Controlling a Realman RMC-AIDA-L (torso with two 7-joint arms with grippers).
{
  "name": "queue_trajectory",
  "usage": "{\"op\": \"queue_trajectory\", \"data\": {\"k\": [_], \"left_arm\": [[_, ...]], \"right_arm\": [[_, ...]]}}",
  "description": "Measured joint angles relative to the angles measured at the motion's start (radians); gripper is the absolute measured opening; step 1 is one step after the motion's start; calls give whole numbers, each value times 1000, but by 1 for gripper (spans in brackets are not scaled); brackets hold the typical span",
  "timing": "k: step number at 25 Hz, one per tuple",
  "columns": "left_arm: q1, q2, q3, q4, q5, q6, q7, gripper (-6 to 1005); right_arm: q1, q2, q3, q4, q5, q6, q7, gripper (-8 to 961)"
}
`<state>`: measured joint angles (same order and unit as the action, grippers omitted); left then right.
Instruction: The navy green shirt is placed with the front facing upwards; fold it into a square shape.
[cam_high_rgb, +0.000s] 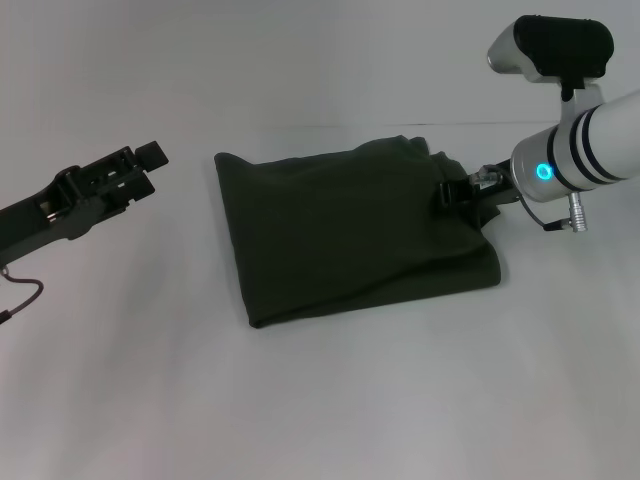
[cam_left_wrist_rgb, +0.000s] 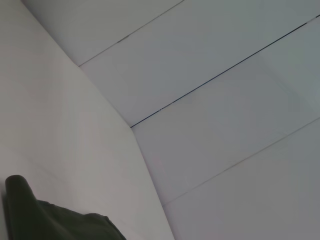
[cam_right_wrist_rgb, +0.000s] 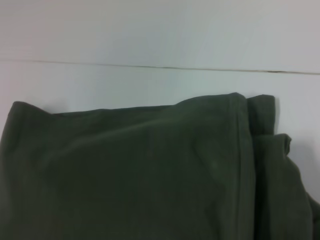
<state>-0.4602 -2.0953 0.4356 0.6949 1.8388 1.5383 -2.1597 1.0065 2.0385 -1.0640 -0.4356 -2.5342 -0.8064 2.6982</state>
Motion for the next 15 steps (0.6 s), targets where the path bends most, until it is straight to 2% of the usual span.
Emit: {"op": "queue_trajectory", "data": {"k": [12, 15], "left_arm": [[0, -1, 0, 0, -3, -2, 1, 766], [0, -2, 0, 0, -6, -3, 1, 766]], "right_arm": [[8, -2, -22, 4, 0, 3, -8, 178], [9, 1, -23, 7, 0, 7, -9, 285]]}}
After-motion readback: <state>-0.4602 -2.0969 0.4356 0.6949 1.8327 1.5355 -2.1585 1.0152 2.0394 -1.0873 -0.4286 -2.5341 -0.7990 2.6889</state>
